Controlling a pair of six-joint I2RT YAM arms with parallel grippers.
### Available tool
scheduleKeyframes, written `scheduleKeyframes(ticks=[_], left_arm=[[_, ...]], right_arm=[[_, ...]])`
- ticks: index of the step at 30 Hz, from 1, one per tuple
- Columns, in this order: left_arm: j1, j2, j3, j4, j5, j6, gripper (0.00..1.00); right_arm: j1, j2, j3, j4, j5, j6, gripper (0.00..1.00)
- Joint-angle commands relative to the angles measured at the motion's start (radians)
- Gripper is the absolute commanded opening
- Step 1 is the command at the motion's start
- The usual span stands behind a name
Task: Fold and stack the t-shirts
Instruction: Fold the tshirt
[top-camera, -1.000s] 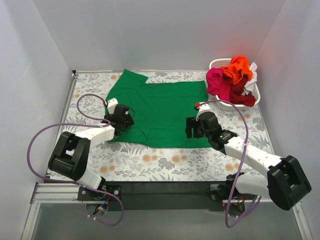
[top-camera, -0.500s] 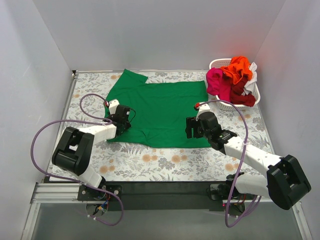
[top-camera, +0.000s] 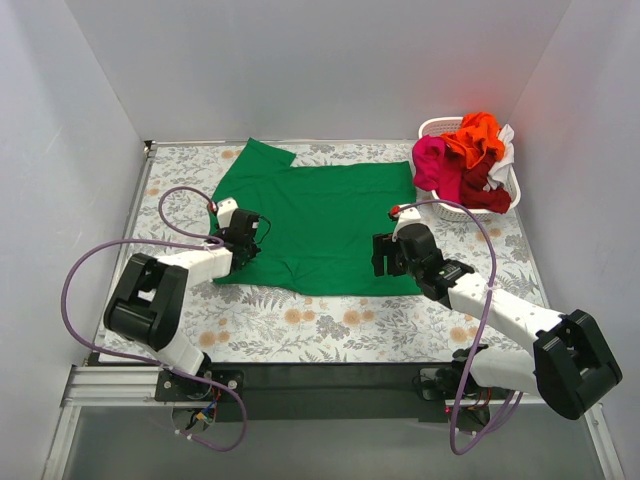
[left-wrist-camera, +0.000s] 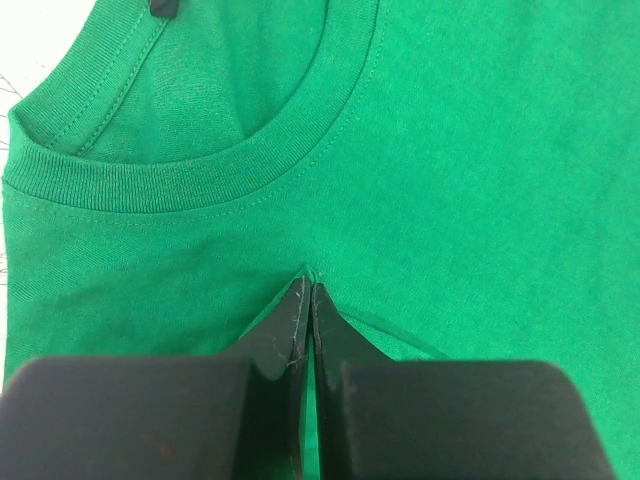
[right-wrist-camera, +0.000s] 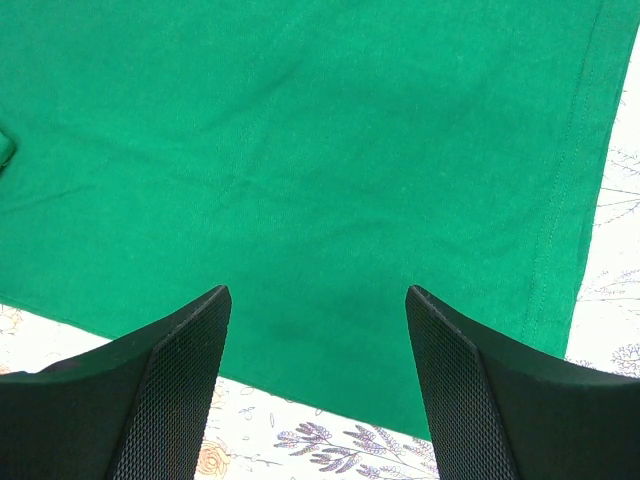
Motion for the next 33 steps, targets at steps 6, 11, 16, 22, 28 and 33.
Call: scheduleKeyframes(ticks=[6, 11, 16, 22, 28, 33], left_arm=[[0.006, -0.163, 0.04, -0.023, -0.016, 0.016, 0.0], [0.006, -0.211, 0.063, -0.057, -0.026, 0.028, 0.0], [0.006, -0.244, 0.049, -0.063, -0.052, 0.034, 0.0], [0.006, -0.272, 0.023, -0.06, -0.058, 0.033, 0.0], [0.006, -0.28, 0.002, -0.054, -0.061, 0.033, 0.0], [0.006, -0.261, -0.001, -0.052, -0.064, 0.034, 0.0]], right_arm=[[0.003, -0.009, -0.004, -0.021, 0.04, -0.011, 0.65], [-0.011, -0.013, 0.006, -0.058, 0.09, 0.002, 0.65], [-0.088, -0.064, -0.009, -0.118, 0.135, 0.001, 0.67], [-0.209, -0.136, -0.052, -0.179, 0.111, -0.001, 0.68], [-0.273, -0.125, -0.064, -0.238, 0.04, 0.009, 0.69], [-0.293, -0.113, -0.079, -0.264, -0.003, 0.03, 0.68]])
